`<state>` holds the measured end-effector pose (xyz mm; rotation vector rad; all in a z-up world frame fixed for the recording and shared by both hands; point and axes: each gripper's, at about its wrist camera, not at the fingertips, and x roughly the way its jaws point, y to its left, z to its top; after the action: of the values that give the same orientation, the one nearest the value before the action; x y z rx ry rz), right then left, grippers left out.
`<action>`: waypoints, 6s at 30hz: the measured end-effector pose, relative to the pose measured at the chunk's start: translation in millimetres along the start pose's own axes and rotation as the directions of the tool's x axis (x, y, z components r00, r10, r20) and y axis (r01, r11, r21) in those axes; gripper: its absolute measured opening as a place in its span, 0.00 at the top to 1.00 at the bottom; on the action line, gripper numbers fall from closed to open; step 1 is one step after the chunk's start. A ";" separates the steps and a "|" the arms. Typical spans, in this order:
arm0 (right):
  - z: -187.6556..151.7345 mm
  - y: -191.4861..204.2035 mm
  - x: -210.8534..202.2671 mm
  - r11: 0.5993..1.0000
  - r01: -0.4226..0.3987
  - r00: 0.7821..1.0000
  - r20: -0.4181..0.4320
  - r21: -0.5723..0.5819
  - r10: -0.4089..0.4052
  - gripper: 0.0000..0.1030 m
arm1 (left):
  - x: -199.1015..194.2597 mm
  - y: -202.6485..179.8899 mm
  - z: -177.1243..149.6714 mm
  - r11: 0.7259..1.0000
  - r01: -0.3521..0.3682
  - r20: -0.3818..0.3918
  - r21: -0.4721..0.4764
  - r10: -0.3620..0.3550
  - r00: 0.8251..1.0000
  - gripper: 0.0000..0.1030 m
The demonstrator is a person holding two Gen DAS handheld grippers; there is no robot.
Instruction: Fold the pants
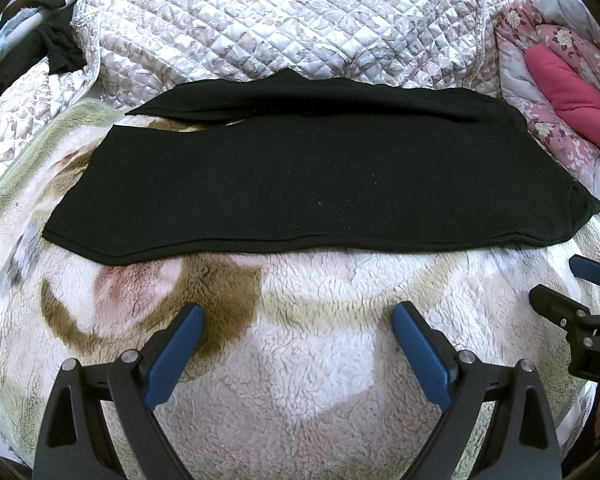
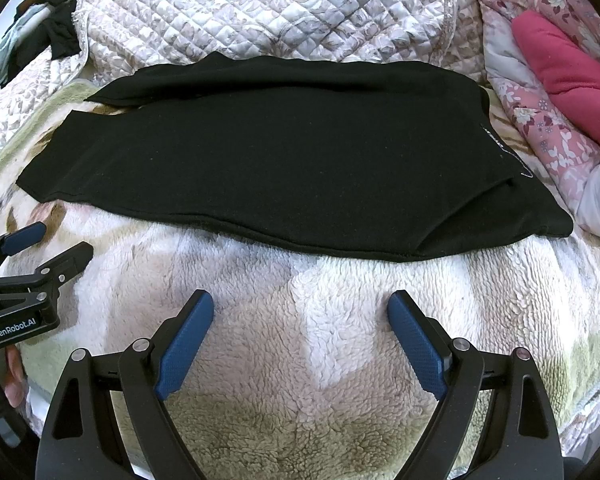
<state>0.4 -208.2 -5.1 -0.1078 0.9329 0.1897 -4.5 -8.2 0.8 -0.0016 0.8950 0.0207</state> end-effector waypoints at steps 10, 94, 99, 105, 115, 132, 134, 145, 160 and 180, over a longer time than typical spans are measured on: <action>-0.3 0.2 0.2 1.000 0.000 1.000 0.000 0.000 0.000 0.13 | 0.0 -0.3 -0.3 1.000 0.000 0.000 0.002 0.000 1.000 0.06; -25.3 -164.5 -51.6 0.763 -0.137 0.989 0.049 0.632 0.138 0.95 | -62.6 154.4 -15.8 0.898 -0.060 -0.027 -0.436 0.053 0.998 0.96; -29.7 -166.7 -53.8 0.769 -0.101 0.994 0.035 0.631 0.102 0.95 | -61.7 151.1 -24.1 0.892 -0.073 -0.052 -0.446 0.056 0.997 0.96; -39.2 -174.7 -63.0 0.739 -0.141 0.989 0.053 0.658 0.141 0.90 | -70.2 159.8 -26.6 0.869 -0.102 -0.078 -0.485 0.073 0.994 0.87; -37.4 -187.9 -90.1 0.747 -0.018 0.992 0.106 0.664 -0.071 0.66 | -72.9 190.1 0.9 0.877 -0.126 -0.012 -0.464 0.136 0.991 0.54; -11.3 -178.2 -112.8 0.815 0.109 0.945 0.195 0.570 -0.262 0.66 | -11.5 174.7 42.3 0.918 -0.320 -0.012 -0.235 0.327 0.945 0.96; -9.5 -171.6 -103.0 0.839 0.082 0.962 0.178 0.538 -0.208 0.66 | -10.7 181.2 40.9 0.906 -0.339 -0.017 -0.253 0.346 0.938 0.97; -2.3 -116.2 -50.9 0.961 0.069 0.996 0.039 0.269 -0.083 0.66 | -45.4 152.9 39.9 0.945 -0.146 0.055 -0.291 0.169 0.984 0.96; -3.7 -69.4 -50.9 0.983 -0.047 0.998 0.039 0.180 0.040 0.68 | -7.3 -0.2 4.5 0.984 0.177 -0.072 -0.013 -0.178 0.981 0.86; -24.6 -20.7 -21.6 0.994 -0.102 0.993 -0.065 0.026 0.103 0.53 | -23.7 10.2 -2.9 0.991 0.132 -0.060 -0.027 -0.134 0.989 0.66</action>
<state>-27.2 -235.2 -2.0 -0.0455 1.0071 0.2719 -21.7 1.6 17.5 -0.0839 0.9547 -0.0940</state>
